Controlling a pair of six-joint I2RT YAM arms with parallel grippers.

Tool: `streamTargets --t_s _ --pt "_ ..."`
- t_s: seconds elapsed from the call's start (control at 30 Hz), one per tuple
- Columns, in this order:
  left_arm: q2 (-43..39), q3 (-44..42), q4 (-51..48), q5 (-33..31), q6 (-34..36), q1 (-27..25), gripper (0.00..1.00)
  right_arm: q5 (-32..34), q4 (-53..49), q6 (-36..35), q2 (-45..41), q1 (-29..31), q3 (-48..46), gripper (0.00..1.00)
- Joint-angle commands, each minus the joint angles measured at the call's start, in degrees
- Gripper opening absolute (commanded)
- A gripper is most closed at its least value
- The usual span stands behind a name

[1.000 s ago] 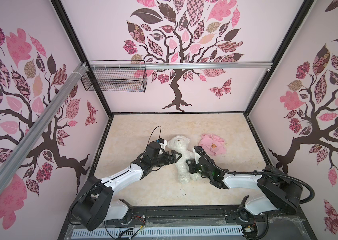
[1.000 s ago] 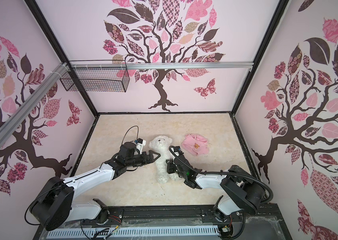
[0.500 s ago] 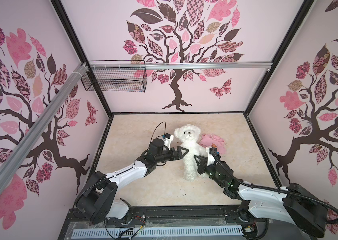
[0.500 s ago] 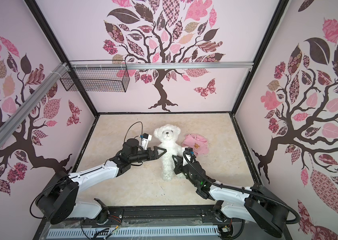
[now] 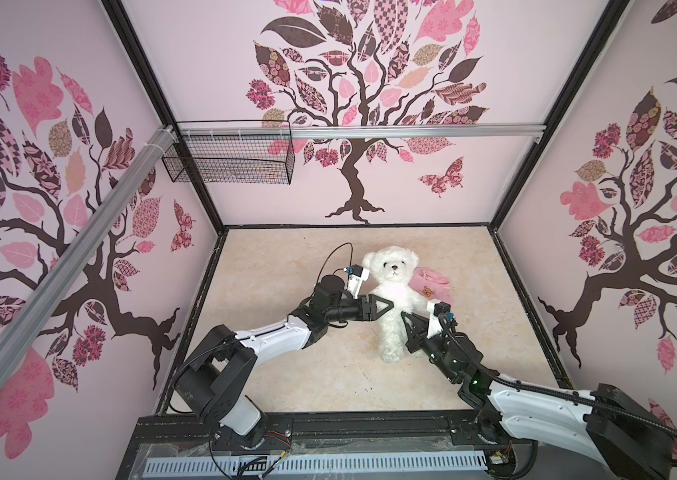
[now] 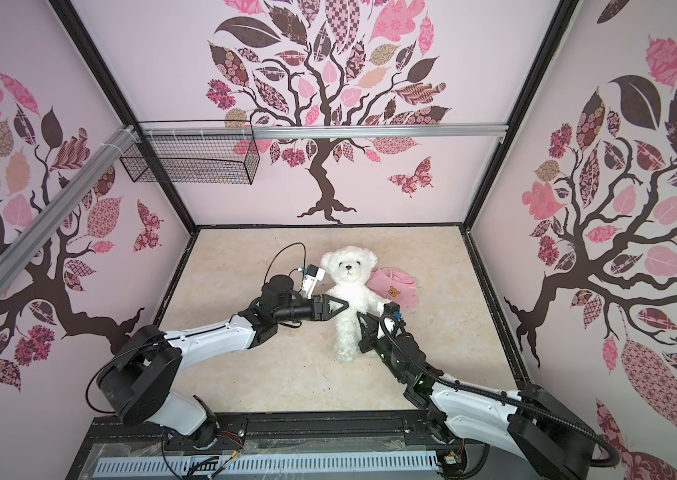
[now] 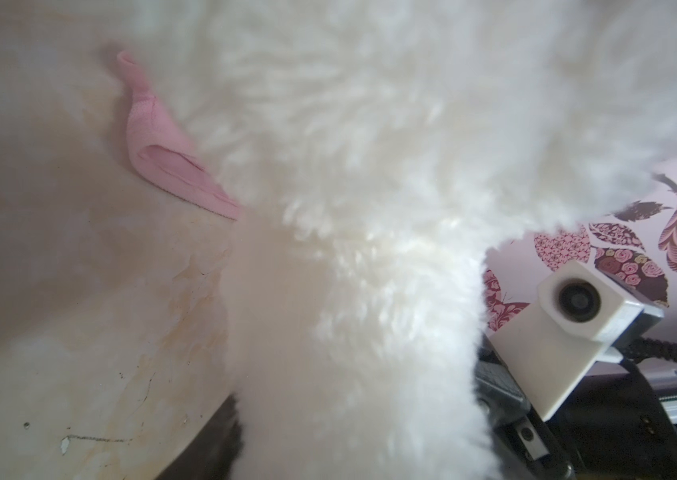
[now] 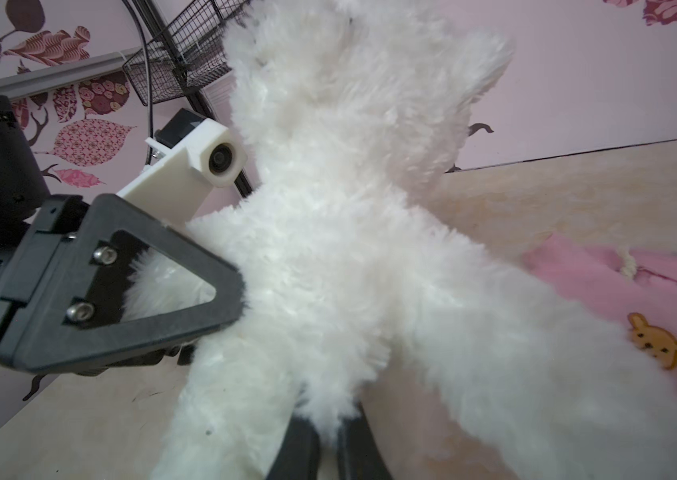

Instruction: Dress the teddy bear

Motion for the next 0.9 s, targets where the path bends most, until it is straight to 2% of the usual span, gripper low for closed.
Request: streamTargets --t_s 0.0,0.23,0.5,0.63,0.87 --pt "3.37 3.04 1.73 1.44 0.67 -1.7 0.54 3.68 -8.88 3.4 -3.3 0.11 0.8 0.02" --pt "10.06 2.86 1.84 -1.61 -0.91 -5.69 0.48 3.8 -24.38 12.77 -8.09 -0.15 -1.87 0.02" --pt "18.33 2.56 4.76 -2.23 -3.63 -7.76 0.46 3.44 -29.65 20.28 -9.04 -0.11 -6.07 0.04" --pt "20.49 2.76 4.83 -2.71 -4.07 -7.72 0.47 3.97 -32.54 19.71 -8.81 -0.19 -5.01 0.13" --pt "20.47 3.35 1.93 -4.56 -2.6 -7.63 0.56 6.86 -45.49 15.16 -14.34 -0.94 1.21 0.49"
